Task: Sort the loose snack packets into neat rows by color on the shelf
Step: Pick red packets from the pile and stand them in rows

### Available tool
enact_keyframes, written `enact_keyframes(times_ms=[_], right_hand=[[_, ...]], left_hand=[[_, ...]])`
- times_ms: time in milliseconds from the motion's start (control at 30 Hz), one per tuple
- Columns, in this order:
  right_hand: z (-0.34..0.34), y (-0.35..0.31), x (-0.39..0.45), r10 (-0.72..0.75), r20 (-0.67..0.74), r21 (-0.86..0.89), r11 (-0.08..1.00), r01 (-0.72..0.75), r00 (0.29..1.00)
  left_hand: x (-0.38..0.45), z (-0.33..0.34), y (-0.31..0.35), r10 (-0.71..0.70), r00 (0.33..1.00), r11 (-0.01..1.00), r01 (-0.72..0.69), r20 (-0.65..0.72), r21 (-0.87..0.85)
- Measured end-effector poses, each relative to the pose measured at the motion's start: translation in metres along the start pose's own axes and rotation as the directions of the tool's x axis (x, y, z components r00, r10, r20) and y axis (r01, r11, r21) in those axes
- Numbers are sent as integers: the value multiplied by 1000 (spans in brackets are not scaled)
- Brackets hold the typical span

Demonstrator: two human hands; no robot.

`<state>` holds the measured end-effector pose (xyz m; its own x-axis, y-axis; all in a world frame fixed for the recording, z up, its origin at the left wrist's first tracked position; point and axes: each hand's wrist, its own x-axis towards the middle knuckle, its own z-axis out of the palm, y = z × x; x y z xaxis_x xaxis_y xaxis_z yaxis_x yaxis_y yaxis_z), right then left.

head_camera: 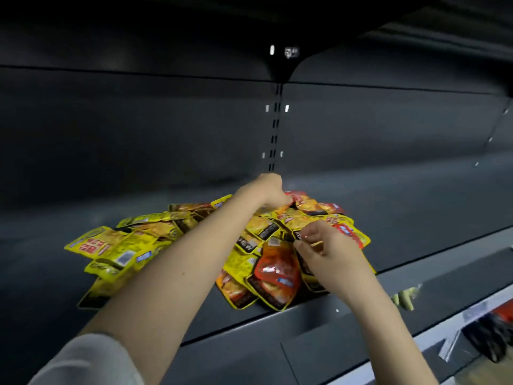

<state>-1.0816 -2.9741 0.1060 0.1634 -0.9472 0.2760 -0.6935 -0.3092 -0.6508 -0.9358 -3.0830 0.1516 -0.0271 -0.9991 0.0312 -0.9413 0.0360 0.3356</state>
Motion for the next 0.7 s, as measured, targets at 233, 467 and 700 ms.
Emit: enact_keyframes(times_ms=[233, 467, 700], right_hand=[[-17, 29, 39, -71, -83, -135, 989, 60, 994], [-13, 37, 63, -107, -71, -114, 989, 98, 992], [-12, 38, 103, -46, -47, -109, 993, 41, 998]], left_hand=[[38, 32, 1, -144, 983, 984, 129, 116, 124], [43, 30, -15, -133, 991, 989, 131, -29, -66], [38, 29, -15, -131, 977, 964, 86, -168, -252]])
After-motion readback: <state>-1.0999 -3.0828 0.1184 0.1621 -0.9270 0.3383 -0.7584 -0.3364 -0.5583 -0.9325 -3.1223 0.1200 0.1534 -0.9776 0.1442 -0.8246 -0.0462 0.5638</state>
